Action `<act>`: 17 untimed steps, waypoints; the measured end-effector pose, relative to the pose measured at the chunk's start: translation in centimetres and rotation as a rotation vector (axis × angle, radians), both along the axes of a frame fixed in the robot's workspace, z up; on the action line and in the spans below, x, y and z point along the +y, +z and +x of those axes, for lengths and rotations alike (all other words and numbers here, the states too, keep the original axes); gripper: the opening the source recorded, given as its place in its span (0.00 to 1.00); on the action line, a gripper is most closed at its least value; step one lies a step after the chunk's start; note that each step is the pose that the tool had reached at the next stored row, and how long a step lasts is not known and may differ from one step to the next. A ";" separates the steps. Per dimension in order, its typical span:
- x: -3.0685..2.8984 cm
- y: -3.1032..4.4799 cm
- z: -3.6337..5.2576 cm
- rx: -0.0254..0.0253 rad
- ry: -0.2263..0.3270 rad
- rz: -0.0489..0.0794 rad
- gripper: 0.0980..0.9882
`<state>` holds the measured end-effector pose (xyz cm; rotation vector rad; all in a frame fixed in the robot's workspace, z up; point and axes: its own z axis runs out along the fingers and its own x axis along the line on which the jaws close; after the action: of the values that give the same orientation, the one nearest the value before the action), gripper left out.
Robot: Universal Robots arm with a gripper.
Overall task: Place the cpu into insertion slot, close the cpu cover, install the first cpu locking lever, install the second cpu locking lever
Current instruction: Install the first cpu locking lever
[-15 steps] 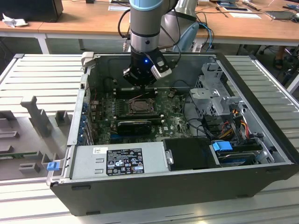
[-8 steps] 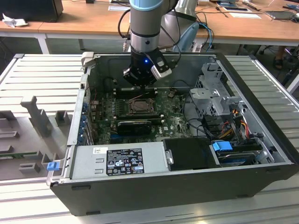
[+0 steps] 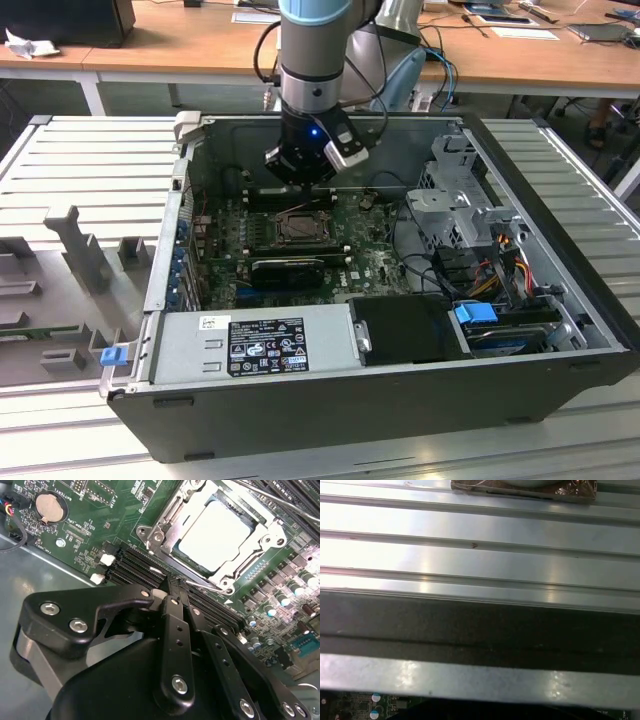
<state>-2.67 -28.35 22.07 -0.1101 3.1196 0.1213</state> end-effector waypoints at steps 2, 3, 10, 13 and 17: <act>0.00 -0.14 0.11 0.0001 0.000 0.000 0.01; 0.01 -0.20 0.20 0.0000 0.000 0.000 0.01; 0.03 -0.75 0.73 0.0000 0.000 0.000 0.01; 0.03 -1.15 0.75 0.0000 0.000 0.000 0.01; 0.03 -1.34 0.78 0.0002 0.000 -0.003 0.01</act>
<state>-1.89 -28.31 20.73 -0.1104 3.1201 0.1166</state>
